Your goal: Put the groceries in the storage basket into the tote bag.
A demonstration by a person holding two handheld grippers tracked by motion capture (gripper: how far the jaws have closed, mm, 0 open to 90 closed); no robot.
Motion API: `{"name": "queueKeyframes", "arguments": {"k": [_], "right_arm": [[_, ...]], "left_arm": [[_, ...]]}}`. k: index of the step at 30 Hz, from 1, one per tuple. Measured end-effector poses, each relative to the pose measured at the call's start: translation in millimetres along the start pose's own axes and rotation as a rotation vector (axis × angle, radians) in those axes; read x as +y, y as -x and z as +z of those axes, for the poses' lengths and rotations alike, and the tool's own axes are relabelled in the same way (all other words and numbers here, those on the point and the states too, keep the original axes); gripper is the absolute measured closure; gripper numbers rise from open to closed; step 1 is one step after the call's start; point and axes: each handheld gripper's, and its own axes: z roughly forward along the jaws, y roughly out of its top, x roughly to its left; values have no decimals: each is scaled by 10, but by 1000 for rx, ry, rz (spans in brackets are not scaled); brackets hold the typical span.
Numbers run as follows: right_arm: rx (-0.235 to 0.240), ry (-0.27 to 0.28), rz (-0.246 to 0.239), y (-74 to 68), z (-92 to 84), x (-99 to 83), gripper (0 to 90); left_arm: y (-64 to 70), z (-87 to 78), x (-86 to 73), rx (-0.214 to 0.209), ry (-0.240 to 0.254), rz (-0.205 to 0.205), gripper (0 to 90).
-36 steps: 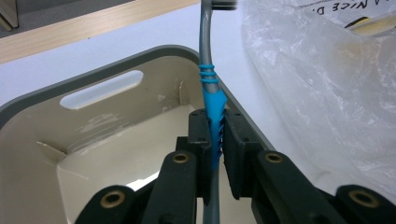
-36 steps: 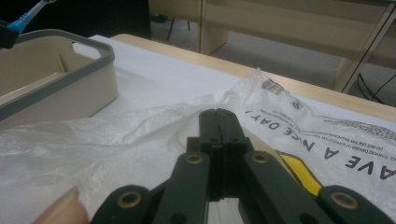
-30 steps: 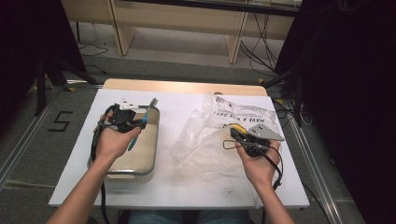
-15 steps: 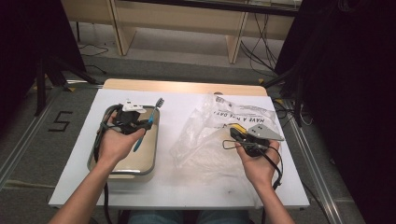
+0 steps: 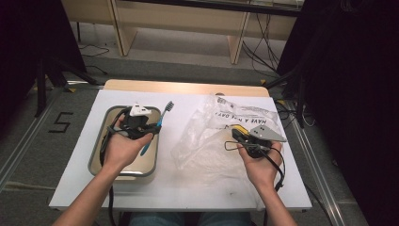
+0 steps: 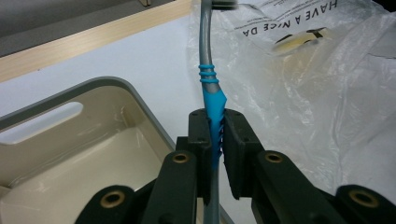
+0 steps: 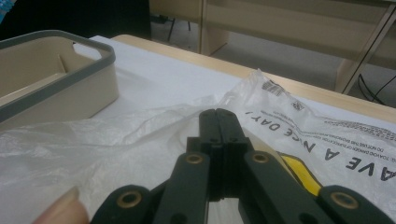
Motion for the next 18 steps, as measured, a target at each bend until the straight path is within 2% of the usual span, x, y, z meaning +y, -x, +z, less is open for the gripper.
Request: {"name": "queueKeyframes", "arguments": {"k": [18], "right_arm": [[-1, -1, 1, 1, 1, 2, 900]], "left_arm": [[269, -3, 21, -67, 8, 49, 818]]}}
